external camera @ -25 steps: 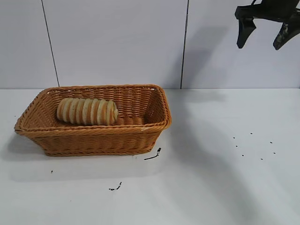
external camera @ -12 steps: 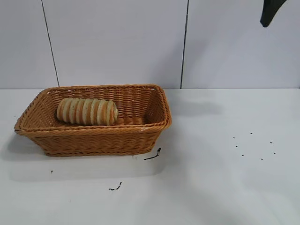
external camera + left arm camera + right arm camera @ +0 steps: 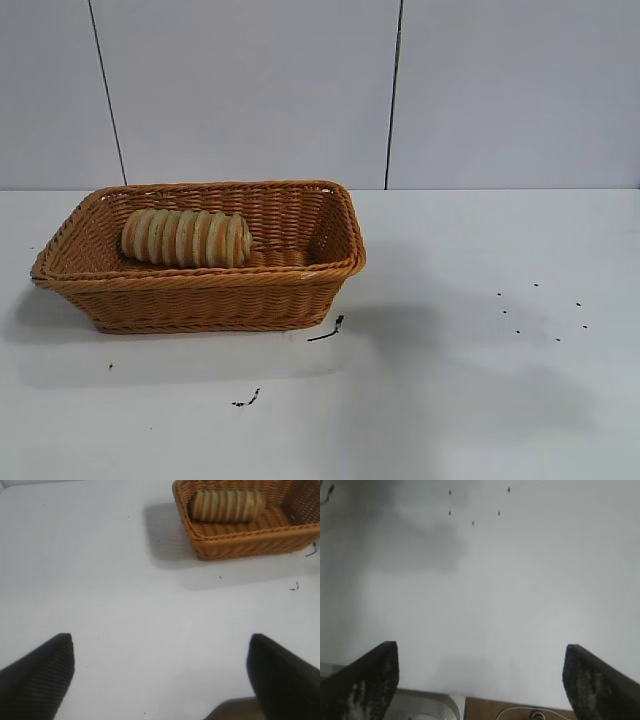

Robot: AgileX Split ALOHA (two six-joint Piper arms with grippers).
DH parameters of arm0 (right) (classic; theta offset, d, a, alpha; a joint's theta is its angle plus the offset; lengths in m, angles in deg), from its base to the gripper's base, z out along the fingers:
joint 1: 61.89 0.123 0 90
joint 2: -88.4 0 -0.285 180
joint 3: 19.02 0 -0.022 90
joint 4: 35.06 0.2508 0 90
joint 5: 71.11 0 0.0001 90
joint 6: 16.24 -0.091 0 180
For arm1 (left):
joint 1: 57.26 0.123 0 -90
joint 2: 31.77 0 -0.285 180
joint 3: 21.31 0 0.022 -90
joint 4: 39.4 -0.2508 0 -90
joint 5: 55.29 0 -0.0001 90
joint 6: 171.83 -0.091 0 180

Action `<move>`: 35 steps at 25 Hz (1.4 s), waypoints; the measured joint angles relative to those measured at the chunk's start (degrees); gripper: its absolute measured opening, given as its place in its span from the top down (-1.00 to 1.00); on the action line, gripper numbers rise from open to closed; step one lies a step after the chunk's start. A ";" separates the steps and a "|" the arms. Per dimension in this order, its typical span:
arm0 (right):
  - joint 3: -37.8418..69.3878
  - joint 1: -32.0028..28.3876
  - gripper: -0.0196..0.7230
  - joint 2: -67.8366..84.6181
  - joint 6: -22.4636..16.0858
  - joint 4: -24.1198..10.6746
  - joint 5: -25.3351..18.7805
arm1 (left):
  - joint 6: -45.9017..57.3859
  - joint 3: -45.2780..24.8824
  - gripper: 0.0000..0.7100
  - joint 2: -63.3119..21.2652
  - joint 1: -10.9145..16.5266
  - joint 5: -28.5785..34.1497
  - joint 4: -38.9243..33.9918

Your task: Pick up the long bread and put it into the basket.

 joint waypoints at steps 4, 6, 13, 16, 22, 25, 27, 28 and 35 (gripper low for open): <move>4.71 0.00 -0.69 14.08 -0.01 0.00 1.60 | 0.00 0.00 -0.96 0.00 0.00 0.00 0.00; 4.83 0.00 -0.69 20.36 -0.01 0.00 2.23 | 0.00 0.00 -0.96 0.00 0.00 0.00 0.00; 4.96 0.00 -0.69 32.81 0.01 0.00 2.66 | 0.00 0.00 -0.96 0.00 0.00 0.00 0.00; 4.96 0.61 -0.69 35.02 0.01 -0.06 2.61 | 0.00 0.00 -0.96 0.00 0.00 0.00 0.00; 4.96 0.66 -0.69 35.30 -0.87 -0.45 2.67 | 0.00 0.00 -0.96 0.00 0.00 0.00 0.00; 4.96 0.66 -0.69 35.30 -0.99 -0.45 2.67 | 0.00 0.00 -0.96 0.00 0.00 0.00 0.00; 4.96 0.66 -0.69 35.30 -0.99 -0.45 2.67 | 0.00 0.00 -0.96 0.00 0.00 0.00 0.00; 4.96 0.66 -0.69 35.30 -0.99 -0.45 2.67 | 0.00 0.00 -0.96 0.00 0.00 0.00 0.00; 4.96 0.66 -0.69 35.30 -0.99 -0.45 2.67 | 0.00 0.00 -0.96 0.00 0.00 0.00 0.00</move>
